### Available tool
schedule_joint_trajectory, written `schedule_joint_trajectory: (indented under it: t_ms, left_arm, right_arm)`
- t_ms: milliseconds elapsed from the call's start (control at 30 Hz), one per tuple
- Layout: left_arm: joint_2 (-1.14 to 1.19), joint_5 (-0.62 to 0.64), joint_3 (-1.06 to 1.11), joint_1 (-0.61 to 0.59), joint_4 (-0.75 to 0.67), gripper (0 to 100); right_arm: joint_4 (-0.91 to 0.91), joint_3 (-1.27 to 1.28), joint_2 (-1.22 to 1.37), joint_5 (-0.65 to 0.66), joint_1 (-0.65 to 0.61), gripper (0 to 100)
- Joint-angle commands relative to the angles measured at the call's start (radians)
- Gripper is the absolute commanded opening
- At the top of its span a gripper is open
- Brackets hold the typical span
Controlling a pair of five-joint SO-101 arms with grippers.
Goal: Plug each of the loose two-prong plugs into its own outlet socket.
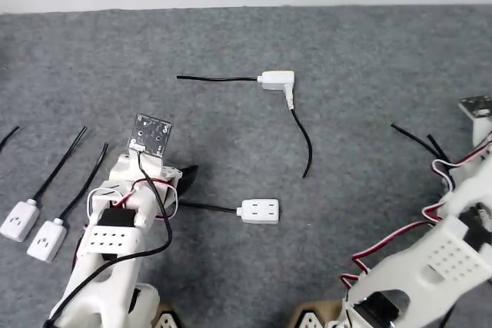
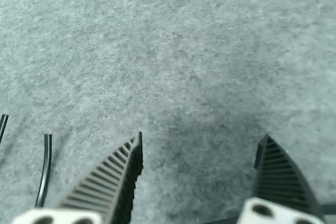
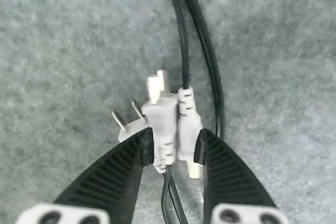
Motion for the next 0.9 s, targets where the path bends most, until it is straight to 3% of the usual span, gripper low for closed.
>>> schedule_joint_trajectory:
  t_ms: [0, 433, 700, 833, 867]
  left_arm:
    - [0.000, -0.012, 0.002, 0.005, -0.023, 33]
    - [0.000, -0.012, 0.004, 0.005, -0.023, 33]
    - [0.000, -0.012, 0.004, 0.005, -0.023, 33]
    - [0.000, -0.012, 0.004, 0.005, -0.023, 33]
    - [-0.002, -0.012, 0.004, 0.005, -0.023, 33]
  right_arm:
    - [0.010, -0.061, 0.016, 0.011, -0.005, 14.3]
    - [0.010, -0.061, 0.071, 0.009, -0.033, 13.9]
    - [0.010, 0.021, 0.127, 0.011, -0.122, 13.6]
    - [0.008, 0.018, 0.125, 0.008, -0.134, 0.1]
    - [0.007, 0.017, 0.125, 0.009, -0.134, 0.9]
